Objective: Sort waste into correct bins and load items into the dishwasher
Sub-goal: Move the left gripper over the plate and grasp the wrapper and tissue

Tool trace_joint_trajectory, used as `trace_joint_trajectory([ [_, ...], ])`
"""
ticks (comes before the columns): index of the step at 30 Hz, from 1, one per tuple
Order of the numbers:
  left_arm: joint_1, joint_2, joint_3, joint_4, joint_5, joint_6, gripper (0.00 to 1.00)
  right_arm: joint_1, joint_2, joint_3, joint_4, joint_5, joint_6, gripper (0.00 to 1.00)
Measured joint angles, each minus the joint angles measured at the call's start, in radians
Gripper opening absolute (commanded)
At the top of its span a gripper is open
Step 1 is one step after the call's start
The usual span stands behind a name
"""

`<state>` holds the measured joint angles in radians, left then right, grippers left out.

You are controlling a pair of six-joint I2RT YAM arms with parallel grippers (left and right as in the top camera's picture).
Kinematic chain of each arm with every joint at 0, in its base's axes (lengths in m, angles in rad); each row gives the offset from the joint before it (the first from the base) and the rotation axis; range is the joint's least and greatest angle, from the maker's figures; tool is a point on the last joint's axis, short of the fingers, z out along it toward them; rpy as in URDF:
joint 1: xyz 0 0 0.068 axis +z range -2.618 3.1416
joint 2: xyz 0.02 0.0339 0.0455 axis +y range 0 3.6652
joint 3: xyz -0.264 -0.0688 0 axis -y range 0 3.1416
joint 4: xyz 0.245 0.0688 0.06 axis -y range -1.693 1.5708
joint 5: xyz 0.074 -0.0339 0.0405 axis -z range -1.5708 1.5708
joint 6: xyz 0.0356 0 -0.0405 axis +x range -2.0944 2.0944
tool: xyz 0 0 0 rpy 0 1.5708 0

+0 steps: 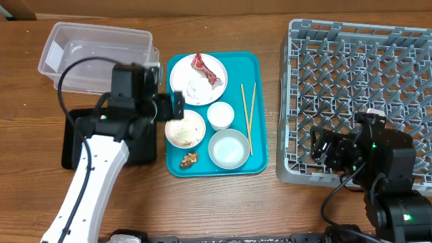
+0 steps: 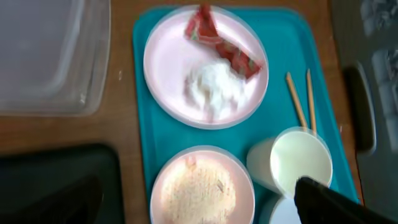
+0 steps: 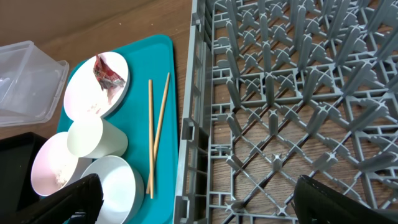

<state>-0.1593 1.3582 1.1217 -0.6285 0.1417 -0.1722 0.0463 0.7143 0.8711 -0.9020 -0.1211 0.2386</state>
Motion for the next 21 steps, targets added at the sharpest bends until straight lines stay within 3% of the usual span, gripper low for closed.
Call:
trace_joint_trajectory([
  [10, -0.058, 0.237, 0.008, 0.338, -0.072, 0.000, 1.00, 0.000, 0.000, 0.000, -0.004, 0.006, 0.000, 1.00],
  [21, -0.072, 0.496, 0.009, 0.506, -0.063, 0.000, 1.00, 0.000, 0.000, 0.000, -0.004, 0.006, 0.000, 1.00],
])
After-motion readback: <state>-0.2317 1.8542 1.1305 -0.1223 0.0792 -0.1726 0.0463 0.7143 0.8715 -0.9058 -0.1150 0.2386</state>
